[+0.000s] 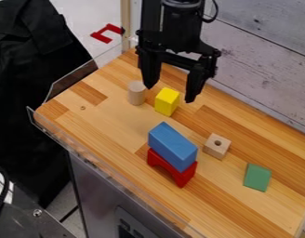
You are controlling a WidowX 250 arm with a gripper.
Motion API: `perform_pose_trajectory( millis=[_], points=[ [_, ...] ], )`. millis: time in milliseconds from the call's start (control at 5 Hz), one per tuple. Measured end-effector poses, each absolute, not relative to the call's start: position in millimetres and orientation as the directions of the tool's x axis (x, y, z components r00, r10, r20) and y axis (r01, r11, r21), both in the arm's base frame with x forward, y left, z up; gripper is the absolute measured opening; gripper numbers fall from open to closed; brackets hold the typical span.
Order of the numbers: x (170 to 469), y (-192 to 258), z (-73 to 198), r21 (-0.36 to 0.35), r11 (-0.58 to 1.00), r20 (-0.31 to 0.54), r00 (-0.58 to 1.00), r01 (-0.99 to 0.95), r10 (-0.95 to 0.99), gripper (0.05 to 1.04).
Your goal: Put the blue rectangle on top of the cylinder and the yellow cube.
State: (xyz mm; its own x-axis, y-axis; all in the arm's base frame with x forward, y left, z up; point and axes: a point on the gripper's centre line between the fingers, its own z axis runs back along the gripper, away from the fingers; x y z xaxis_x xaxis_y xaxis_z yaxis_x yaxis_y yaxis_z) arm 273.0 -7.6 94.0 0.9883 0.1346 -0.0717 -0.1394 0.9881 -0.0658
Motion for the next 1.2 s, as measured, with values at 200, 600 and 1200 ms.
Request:
perform_pose_trajectory(
  millis=[200, 600, 1200],
  points=[
    [270.0, -8.0, 87.2, -0.062, 0.988, -0.098, 0.986, -0.143, 0.136, 0.999],
    [260.7, -16.1, 85.5, -0.027, 0.958, -0.089, 0.955, -0.286, 0.283, 0.999],
    [253.3, -38.9, 74.3, 0.037, 0.681, -0.02, 0.681, -0.731, 0.732, 0.999]
  ],
)
